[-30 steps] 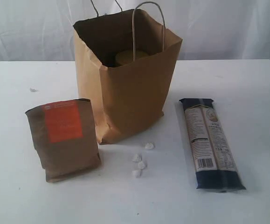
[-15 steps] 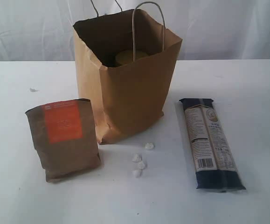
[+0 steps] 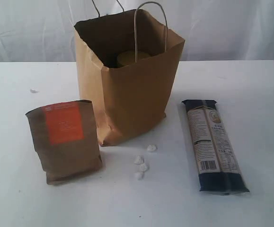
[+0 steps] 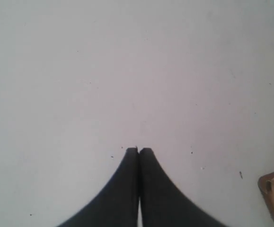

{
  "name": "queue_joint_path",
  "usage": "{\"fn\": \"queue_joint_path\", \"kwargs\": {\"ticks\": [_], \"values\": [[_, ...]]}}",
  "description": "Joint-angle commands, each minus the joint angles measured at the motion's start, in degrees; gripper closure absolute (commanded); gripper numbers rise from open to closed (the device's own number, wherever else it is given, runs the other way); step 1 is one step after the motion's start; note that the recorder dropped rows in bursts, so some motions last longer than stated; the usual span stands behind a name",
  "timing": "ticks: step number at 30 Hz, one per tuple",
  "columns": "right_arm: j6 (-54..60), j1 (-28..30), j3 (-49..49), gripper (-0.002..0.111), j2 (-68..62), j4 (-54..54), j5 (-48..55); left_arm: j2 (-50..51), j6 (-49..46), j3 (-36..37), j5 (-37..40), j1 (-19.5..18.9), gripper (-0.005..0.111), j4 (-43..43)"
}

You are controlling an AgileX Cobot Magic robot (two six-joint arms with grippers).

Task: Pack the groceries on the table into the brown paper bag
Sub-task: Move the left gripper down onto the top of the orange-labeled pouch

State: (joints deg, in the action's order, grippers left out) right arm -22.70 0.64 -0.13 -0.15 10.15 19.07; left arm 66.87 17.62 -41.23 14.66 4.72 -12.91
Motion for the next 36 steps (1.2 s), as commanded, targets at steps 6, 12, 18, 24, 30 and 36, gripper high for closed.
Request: {"fn": "queue_joint_path", "kwargs": {"ticks": [6,12,18,24,30,36], "values": [[0.53,-0.15,0.13,0.108,0.15,-0.01,-0.72,5.73,-45.1,-14.53,20.95,10.58,0.107,24.62],[0.53,-0.15,0.13,0.108,0.15,-0.01,-0.72,5.73,-52.57,-14.8,16.05,12.72,0.086,24.75],[0.53,-0.15,0.13,0.108,0.15,-0.01,-0.72,5.73,-52.34,-14.8,9.04,12.72,0.003,27.94],[0.53,-0.15,0.13,0.108,0.15,-0.01,-0.72,5.73,-62.9,-14.8,10.93,12.72,0.003,39.72],[0.75,-0.15,0.13,0.108,0.15,-0.01,-0.72,5.73,-62.37,-14.8,8.93,12.72,0.003,43.4],[1.36,-0.15,0.13,0.108,0.15,-0.01,-0.72,9.36,-77.31,-14.8,14.22,12.72,0.003,45.22]]}}
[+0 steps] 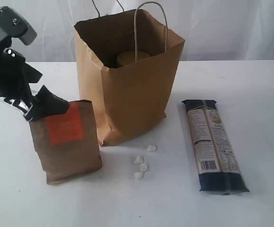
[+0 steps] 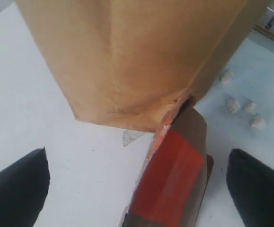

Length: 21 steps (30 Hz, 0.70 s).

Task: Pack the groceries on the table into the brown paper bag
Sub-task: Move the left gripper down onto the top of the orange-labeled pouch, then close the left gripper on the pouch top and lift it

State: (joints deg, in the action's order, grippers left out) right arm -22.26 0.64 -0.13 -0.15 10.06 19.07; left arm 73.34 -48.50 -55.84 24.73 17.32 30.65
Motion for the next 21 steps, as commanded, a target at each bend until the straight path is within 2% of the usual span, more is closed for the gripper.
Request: {"fn": "queue_joint_path", "kwargs": {"ticks": [1,11,21], "values": [[0.92,-0.15,0.13,0.108,0.15,0.08,-0.72,4.24,-13.45,-0.19,5.21,0.12,0.003,1.67],[0.92,-0.15,0.13,0.108,0.15,0.08,-0.72,14.85,-14.27,-0.19,6.82,0.12,0.003,1.67],[0.92,-0.15,0.13,0.108,0.15,0.08,-0.72,16.32,-14.43,-0.19,7.18,0.12,0.004,1.43]]}}
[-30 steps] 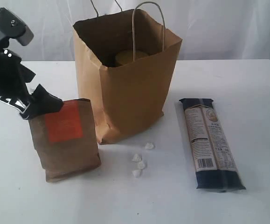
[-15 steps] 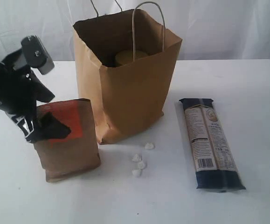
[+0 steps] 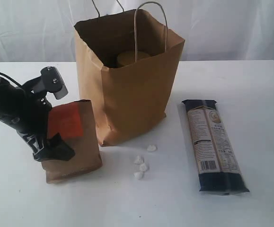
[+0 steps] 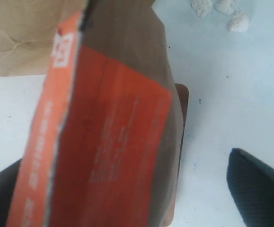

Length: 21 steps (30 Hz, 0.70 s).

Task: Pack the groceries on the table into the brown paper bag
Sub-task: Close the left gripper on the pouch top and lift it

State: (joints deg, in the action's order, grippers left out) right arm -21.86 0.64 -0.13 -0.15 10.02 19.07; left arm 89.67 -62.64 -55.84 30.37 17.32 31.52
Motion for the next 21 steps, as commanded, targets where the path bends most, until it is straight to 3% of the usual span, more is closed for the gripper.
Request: {"fn": "queue_joint_path", "kwargs": {"ticks": [1,3,8,12,15,21], "values": [[0.52,-0.15,0.13,0.108,0.15,0.11,-0.72,0.0,-0.29,-0.19,1.55,0.12,0.007,0.56],[0.52,-0.15,0.13,0.108,0.15,0.11,-0.72,0.0,-0.29,-0.19,1.55,0.12,0.017,0.56],[0.52,-0.15,0.13,0.108,0.15,0.11,-0.72,0.0,-0.29,-0.19,1.14,0.12,0.067,-0.74],[0.52,-0.15,0.13,0.108,0.15,0.11,-0.72,0.0,-0.29,-0.19,1.14,0.12,0.095,-0.74],[0.52,-0.15,0.13,0.108,0.15,0.11,-0.72,0.0,-0.29,-0.19,1.14,0.12,0.106,-0.74],[0.52,-0.15,0.13,0.108,0.15,0.11,-0.72,0.0,-0.29,-0.19,1.02,0.12,0.107,-0.74]]}}
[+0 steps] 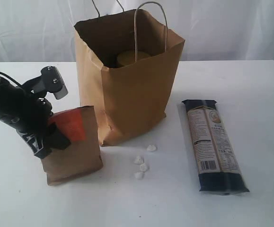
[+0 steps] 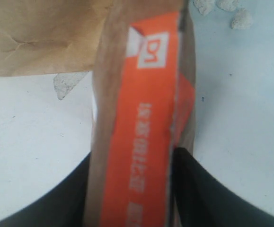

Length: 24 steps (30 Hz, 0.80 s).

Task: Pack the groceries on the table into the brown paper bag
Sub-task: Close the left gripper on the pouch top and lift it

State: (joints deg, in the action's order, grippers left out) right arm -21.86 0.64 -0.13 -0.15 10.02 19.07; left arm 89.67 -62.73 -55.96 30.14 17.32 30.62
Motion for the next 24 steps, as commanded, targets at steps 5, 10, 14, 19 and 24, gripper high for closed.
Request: {"fn": "queue_joint_path", "kwargs": {"ticks": [5,10,14,19,24], "values": [[0.52,-0.15,0.13,0.108,0.15,0.11,-0.72,-1.34,-0.07,-0.19,1.39,0.12,0.107,0.15],[0.52,-0.15,0.13,0.108,0.15,0.11,-0.72,-5.33,-0.07,-0.19,1.1,0.12,0.107,0.15],[0.52,-0.15,0.13,0.108,0.15,0.11,-0.72,-8.89,-0.07,-0.19,0.89,0.12,0.107,0.15],[0.52,-0.15,0.13,0.108,0.15,0.11,-0.72,-13.88,-0.07,-0.19,0.89,0.12,0.107,0.15],[0.52,-0.15,0.13,0.108,0.15,0.11,-0.72,-18.8,-0.07,-0.19,0.62,0.12,0.107,3.96]]}}
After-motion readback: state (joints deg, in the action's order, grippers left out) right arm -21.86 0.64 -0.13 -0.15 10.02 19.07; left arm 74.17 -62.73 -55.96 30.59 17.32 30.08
